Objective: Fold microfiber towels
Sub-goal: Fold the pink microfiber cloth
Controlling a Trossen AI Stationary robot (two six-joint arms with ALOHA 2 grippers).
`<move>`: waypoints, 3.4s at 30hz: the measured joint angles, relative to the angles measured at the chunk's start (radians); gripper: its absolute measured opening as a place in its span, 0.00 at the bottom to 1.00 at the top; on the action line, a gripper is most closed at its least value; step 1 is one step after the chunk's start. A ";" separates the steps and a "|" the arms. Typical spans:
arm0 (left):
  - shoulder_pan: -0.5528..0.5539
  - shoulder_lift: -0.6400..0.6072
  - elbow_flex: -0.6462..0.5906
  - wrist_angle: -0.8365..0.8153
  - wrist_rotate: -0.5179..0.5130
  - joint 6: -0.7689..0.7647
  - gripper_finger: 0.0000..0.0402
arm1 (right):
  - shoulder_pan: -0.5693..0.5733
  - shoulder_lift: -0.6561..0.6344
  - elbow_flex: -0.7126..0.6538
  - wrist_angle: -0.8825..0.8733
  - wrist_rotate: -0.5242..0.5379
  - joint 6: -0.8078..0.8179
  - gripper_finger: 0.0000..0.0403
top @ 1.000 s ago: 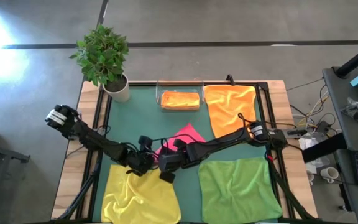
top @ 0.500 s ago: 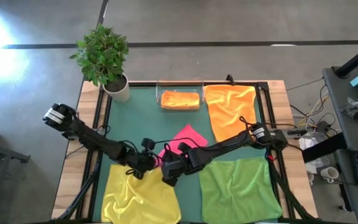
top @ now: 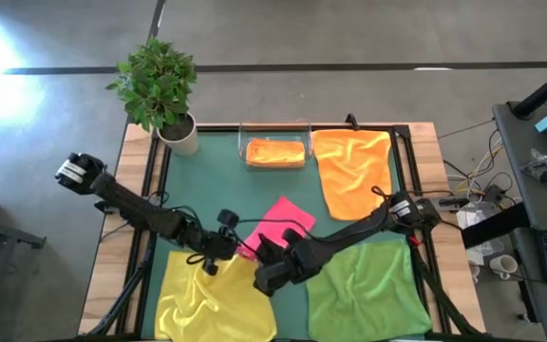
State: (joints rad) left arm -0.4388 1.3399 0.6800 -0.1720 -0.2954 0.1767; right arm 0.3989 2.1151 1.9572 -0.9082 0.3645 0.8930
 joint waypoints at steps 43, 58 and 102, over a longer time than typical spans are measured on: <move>0.379 0.297 0.288 0.014 0.096 0.117 0.00 | 0.108 -0.002 -0.265 -0.371 0.392 0.958 0.02; 0.395 0.302 0.282 0.015 0.096 0.118 0.00 | 0.086 -0.002 -0.291 -0.344 0.364 0.955 0.02; 0.505 0.247 0.278 0.048 0.445 -0.310 0.30 | 0.072 -0.528 -0.491 -0.444 0.361 0.531 0.24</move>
State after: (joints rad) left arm 0.0661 1.5867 0.9585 -0.1242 0.1498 -0.1335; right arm 0.4709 1.5866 1.4657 -1.3519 0.7258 1.4244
